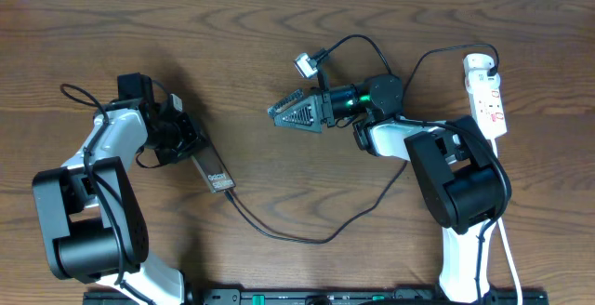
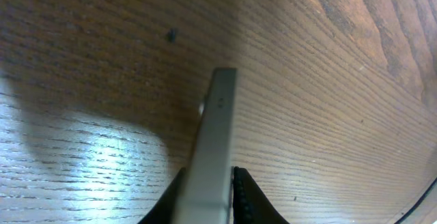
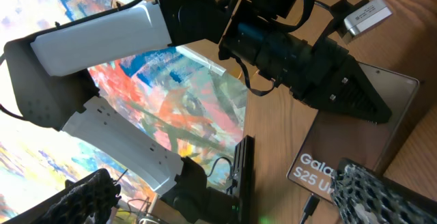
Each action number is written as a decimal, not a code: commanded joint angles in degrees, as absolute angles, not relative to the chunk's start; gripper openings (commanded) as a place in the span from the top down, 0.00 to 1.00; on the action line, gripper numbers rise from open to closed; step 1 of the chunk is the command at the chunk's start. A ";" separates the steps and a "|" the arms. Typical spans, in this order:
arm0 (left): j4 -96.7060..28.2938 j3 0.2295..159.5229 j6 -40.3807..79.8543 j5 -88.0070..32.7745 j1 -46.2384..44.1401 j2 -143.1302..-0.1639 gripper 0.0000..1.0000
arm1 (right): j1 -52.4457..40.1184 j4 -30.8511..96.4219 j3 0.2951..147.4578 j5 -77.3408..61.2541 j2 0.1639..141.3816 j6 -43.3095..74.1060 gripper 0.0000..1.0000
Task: Plug charger to phone and switch on socket
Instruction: 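Set the phone on the table and withdraw the right gripper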
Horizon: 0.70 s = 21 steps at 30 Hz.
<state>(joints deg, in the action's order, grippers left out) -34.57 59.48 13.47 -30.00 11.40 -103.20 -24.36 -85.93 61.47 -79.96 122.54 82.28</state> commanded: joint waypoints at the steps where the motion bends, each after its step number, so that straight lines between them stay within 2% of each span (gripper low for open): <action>1: -34.92 59.29 12.88 -30.15 11.18 -103.46 0.83 | -24.43 -86.17 62.26 -80.09 122.63 82.21 0.01; 4: -34.92 59.29 12.88 -30.15 11.18 -103.46 0.83 | -24.43 -86.17 62.26 -80.09 122.63 82.21 0.01; 5: -34.94 59.29 12.88 -30.15 11.18 -103.46 0.76 | -24.43 -86.17 62.26 -80.09 122.63 82.21 0.01; 6: -35.07 59.29 12.88 -30.15 11.18 -103.46 0.73 | -24.43 -86.17 62.26 -80.12 122.63 82.21 0.01; 12: -35.81 59.29 12.86 -30.13 11.18 -103.46 0.62 | -24.43 -86.17 62.26 -80.09 122.63 82.21 0.01; 19: -36.67 59.29 12.86 -30.15 11.18 -103.46 0.58 | -24.43 -86.17 62.26 -80.09 122.63 82.21 0.01; 21: -36.88 59.29 12.73 -30.15 11.18 -103.46 0.54 | -24.43 -86.17 62.26 -80.09 122.63 82.21 0.01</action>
